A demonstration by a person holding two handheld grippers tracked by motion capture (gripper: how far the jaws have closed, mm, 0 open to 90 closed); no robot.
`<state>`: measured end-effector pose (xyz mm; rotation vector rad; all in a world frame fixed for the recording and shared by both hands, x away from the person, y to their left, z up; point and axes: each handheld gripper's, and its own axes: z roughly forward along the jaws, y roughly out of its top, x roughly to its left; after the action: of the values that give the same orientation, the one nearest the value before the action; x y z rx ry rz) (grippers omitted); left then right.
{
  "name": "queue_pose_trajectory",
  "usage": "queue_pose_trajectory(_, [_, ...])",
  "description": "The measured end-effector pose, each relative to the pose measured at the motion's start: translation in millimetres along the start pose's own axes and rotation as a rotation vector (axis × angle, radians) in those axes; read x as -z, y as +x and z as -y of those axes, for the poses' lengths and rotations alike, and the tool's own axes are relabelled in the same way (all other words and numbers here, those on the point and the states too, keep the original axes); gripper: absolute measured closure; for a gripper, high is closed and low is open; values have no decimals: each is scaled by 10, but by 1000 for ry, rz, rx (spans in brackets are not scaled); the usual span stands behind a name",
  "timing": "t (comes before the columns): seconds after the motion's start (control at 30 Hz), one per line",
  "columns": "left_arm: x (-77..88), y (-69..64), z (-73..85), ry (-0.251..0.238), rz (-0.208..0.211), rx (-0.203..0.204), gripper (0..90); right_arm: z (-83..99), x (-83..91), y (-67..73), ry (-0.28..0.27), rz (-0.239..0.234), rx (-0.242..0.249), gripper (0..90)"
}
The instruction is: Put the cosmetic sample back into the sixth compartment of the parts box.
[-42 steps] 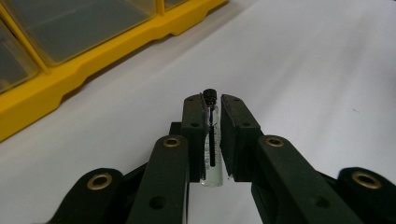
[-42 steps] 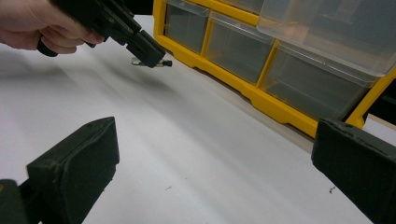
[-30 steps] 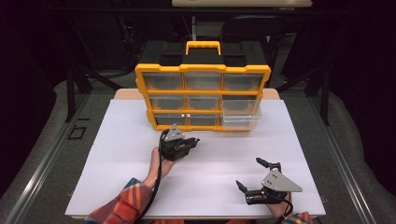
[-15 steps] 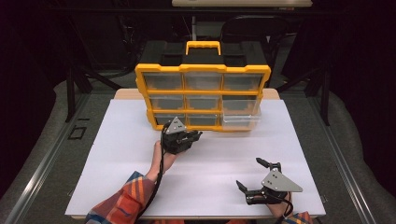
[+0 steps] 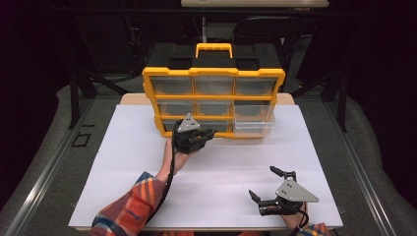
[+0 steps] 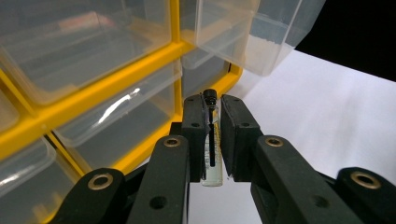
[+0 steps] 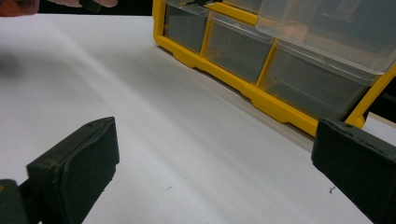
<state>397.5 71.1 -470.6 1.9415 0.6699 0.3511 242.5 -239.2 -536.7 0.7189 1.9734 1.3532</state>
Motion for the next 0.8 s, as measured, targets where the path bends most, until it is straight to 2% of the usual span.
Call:
queue_pose_trajectory(0.3, [14,17,-173,-21,-9,-18,802,1,0,-1,0,2,0,2])
queue_pose_trajectory(0.43, [17,31,-239,-31,-13,-12,802,2,0,-4,1,3,-2,2])
queue_pose_trajectory(0.8, [17,37,-352,-55,-18,-24,802,3,0,-7,1,4,-2,2])
